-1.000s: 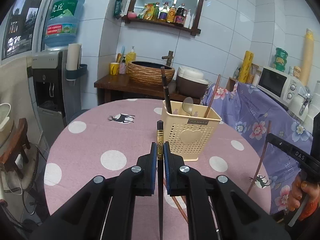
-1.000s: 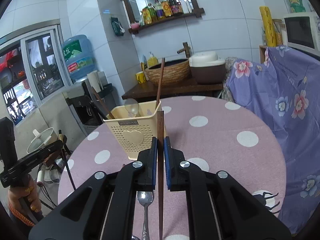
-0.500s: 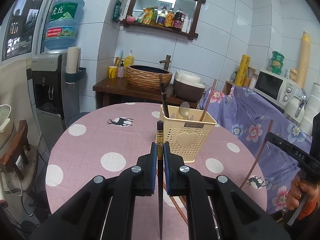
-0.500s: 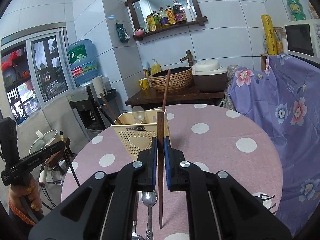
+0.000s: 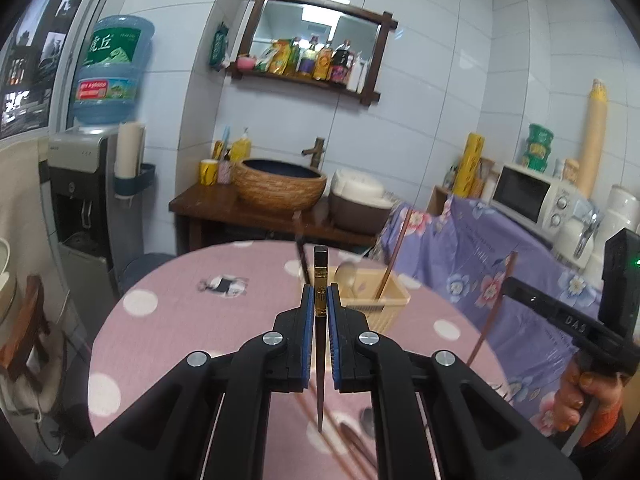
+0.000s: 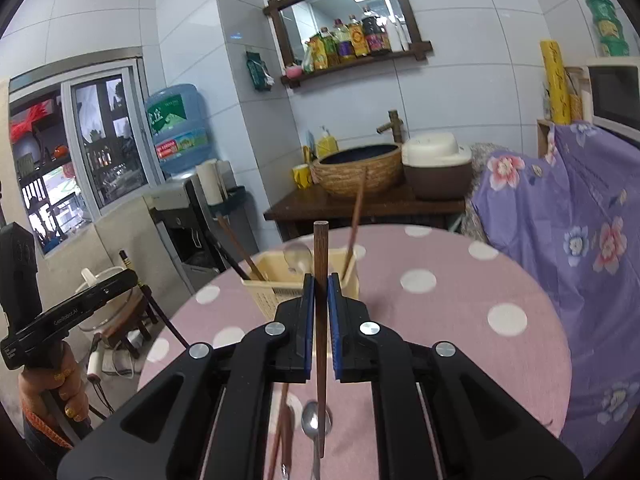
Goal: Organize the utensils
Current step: 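Lift both held chopsticks upright and carry them over the beige basket, then lower the chopsticks into the basket and open both tools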
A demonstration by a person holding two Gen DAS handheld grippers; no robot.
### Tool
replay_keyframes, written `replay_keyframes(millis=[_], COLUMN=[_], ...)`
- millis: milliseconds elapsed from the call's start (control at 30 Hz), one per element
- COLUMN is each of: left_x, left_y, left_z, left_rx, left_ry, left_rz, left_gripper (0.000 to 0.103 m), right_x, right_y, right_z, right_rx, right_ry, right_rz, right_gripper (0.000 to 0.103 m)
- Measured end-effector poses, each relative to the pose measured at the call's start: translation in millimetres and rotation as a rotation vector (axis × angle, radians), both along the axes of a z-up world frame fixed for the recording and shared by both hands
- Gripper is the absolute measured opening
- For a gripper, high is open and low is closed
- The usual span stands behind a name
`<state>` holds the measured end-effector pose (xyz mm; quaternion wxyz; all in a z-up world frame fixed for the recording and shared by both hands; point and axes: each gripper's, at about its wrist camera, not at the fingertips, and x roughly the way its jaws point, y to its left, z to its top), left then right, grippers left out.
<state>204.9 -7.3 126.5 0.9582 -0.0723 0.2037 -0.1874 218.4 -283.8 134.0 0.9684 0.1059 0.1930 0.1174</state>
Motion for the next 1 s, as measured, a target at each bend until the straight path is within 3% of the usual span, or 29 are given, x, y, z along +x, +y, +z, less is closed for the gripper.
replay_keyframes(millis=[100, 267, 400, 500, 600, 800, 1000], left_x=[14.8, 37.0, 60.6, 82.2, 98.3, 109.1, 112.5], left_y=[-6.9, -28.2, -43.5, -50.3, -53.6, -61.5, -71.1], left_z=[34.7, 90.2, 110.6, 100.6, 73.7, 18.8, -16.2], left_rx=[-0.031, -0.014, 0.004, 0.009, 0.008, 0.040, 0.084], left_ry=[-0.040, -0.133, -0.177, -0.165, -0.124, -0.045, 0.023], left_rz=[-0.026, -0.014, 0.018, 0.039, 0.058, 0.059, 0.045], left_gripper=[0.008, 0.008, 0.008, 0.008, 0.008, 0.008, 0.008], right_x=[17.6, 54.6, 81.8, 100.1, 116.3, 128.4, 133.9], right_y=[4.2, 13.4, 22.5, 29.0, 31.6, 34.0, 29.9], right_z=[37.0, 97.4, 120.1, 109.3, 78.4, 17.5, -14.3], right_rx=[0.005, -0.010, -0.030, -0.053, -0.056, -0.070, -0.062], right_ry=[-0.048, -0.130, -0.178, -0.186, -0.141, -0.070, -0.011], right_rz=[0.004, -0.031, -0.074, -0.105, -0.118, -0.132, -0.138], right_gripper=[0.008, 0.008, 0.008, 0.008, 0.008, 0.008, 0.008])
